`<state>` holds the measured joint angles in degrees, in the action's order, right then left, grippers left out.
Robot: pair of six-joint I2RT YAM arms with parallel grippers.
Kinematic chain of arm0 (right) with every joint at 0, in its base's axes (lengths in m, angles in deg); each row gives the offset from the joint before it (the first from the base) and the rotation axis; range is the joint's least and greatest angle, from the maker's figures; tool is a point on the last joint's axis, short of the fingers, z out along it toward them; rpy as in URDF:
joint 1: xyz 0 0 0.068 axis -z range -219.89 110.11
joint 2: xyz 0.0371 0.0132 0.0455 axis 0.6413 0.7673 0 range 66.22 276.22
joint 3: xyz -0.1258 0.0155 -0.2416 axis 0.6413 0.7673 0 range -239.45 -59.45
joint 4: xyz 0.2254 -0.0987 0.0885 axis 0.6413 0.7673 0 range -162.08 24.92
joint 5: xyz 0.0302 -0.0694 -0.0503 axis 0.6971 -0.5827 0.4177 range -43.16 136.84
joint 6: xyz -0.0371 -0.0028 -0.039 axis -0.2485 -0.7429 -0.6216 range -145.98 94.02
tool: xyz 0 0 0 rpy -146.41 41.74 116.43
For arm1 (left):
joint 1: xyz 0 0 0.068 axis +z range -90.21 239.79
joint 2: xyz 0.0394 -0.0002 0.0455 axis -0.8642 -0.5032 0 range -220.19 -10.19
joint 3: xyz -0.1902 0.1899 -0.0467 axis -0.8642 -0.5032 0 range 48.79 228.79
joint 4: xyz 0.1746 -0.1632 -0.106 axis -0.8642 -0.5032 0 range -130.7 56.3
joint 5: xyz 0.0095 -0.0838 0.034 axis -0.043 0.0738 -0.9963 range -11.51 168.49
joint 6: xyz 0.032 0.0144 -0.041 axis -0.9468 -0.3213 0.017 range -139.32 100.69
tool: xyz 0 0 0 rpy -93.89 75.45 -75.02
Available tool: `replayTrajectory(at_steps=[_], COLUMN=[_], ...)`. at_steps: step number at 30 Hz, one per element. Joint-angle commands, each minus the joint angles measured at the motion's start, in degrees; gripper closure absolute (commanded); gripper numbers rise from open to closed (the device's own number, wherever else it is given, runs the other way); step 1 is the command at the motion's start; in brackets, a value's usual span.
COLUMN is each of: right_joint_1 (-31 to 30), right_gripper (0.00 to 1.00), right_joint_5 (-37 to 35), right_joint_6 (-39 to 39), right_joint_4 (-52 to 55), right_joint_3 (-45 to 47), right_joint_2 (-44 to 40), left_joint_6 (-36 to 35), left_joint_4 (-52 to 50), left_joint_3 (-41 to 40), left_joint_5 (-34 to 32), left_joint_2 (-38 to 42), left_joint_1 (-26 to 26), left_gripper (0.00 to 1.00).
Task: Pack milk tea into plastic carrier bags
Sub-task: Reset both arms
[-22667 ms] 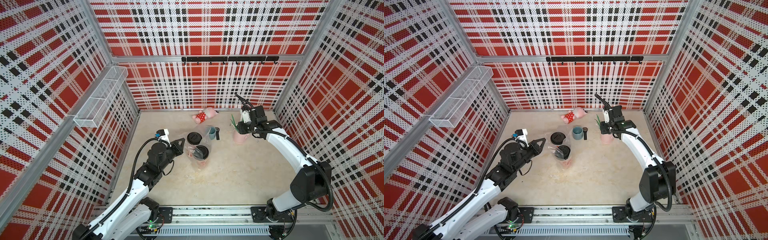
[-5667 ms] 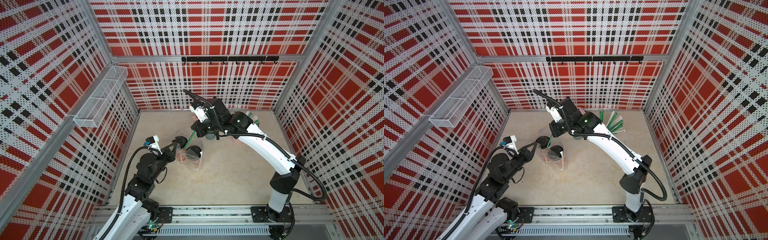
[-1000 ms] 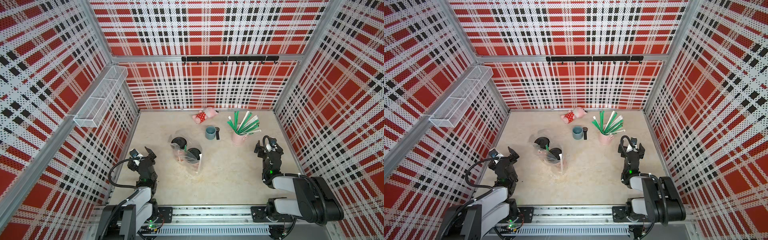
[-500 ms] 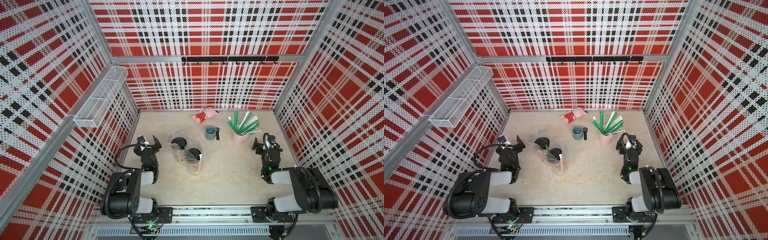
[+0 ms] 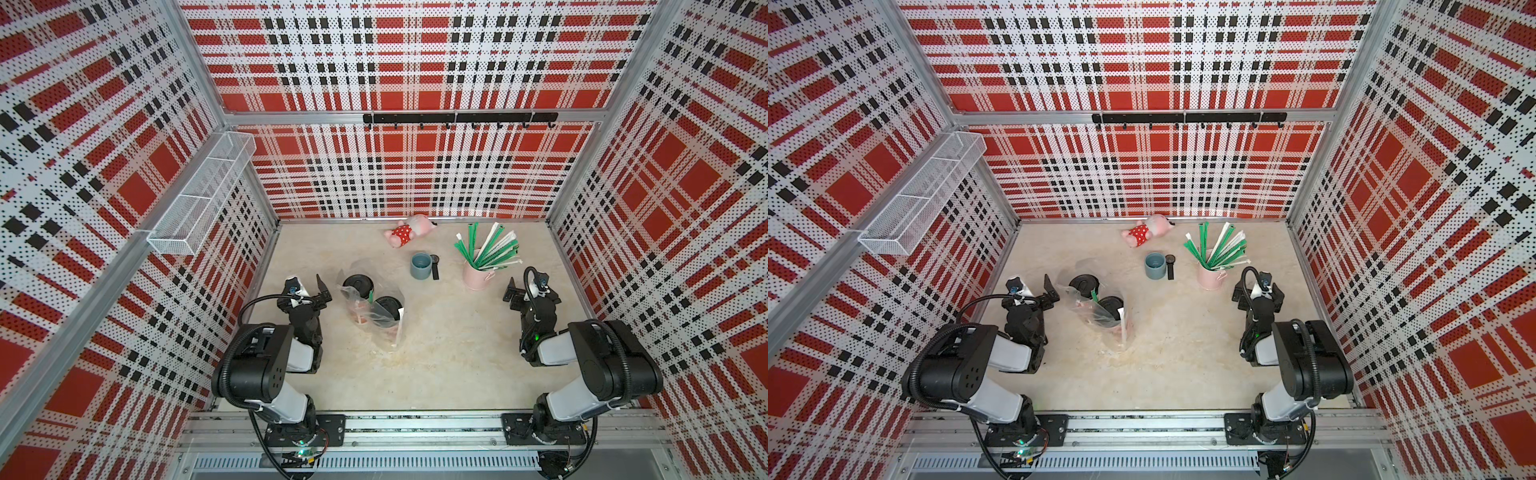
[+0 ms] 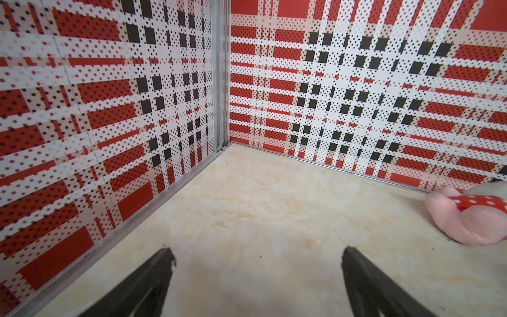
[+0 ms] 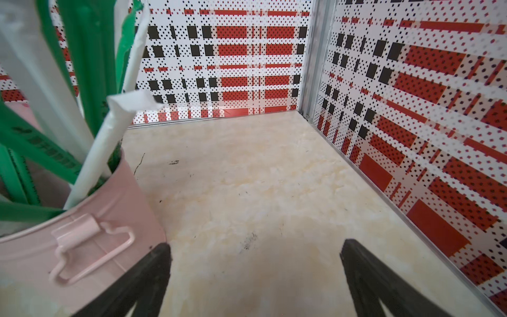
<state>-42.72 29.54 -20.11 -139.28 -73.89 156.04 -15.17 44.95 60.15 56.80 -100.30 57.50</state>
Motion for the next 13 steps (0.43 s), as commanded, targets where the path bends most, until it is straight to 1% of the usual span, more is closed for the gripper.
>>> replayTrajectory(at_steps=[1, 9, 13], right_joint_1=[-0.4, -0.4, -0.4], right_gripper=[0.0, 0.0, 0.0], right_joint_5=[-1.1, -0.9, -0.7], right_joint_6=[-0.3, -0.2, -0.4], right_joint_4=[-1.6, -0.4, -1.7], right_joint_3=[-0.9, -1.8, -0.9], right_joint_2=[0.2, 0.6, 0.3], left_joint_6=[-1.1, -1.1, -1.1], left_joint_4=[3.5, 3.5, 3.5], left_joint_3=[-0.1, -0.1, -0.2], left_joint_5=[-0.6, -0.6, -0.6], left_joint_2=[-0.3, -0.3, -0.3], left_joint_1=[0.3, 0.3, 0.3], left_gripper=[0.02, 0.02, 0.02])
